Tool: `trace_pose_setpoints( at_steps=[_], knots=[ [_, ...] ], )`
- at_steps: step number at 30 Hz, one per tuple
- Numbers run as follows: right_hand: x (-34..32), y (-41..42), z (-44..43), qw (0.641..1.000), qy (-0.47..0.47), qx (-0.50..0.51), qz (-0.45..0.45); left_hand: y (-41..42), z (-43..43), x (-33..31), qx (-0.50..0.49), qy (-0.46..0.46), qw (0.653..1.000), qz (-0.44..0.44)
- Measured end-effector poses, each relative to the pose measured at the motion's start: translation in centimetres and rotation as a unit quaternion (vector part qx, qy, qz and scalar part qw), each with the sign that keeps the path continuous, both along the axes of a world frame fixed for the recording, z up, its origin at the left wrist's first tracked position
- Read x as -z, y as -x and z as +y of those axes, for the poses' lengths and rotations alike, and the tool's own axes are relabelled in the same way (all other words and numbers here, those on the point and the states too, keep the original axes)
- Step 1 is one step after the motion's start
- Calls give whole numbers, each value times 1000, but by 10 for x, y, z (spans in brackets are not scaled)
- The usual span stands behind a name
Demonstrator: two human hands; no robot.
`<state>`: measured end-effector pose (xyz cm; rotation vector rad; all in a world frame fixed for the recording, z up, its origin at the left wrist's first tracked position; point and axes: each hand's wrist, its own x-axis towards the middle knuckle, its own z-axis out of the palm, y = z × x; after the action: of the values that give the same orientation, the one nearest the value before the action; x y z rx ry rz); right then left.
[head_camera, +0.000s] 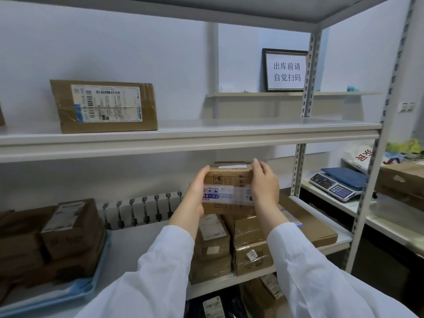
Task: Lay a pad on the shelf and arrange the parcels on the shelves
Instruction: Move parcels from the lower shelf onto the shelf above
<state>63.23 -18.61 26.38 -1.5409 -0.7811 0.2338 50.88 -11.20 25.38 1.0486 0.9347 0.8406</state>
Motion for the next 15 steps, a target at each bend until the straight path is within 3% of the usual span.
trace_pose_setpoints(
  at_steps=[15],
  knots=[
    [-42, 111, -50, 995, -15, -1, -101, 75, -20, -30, 24, -21, 999, -5]
  ],
)
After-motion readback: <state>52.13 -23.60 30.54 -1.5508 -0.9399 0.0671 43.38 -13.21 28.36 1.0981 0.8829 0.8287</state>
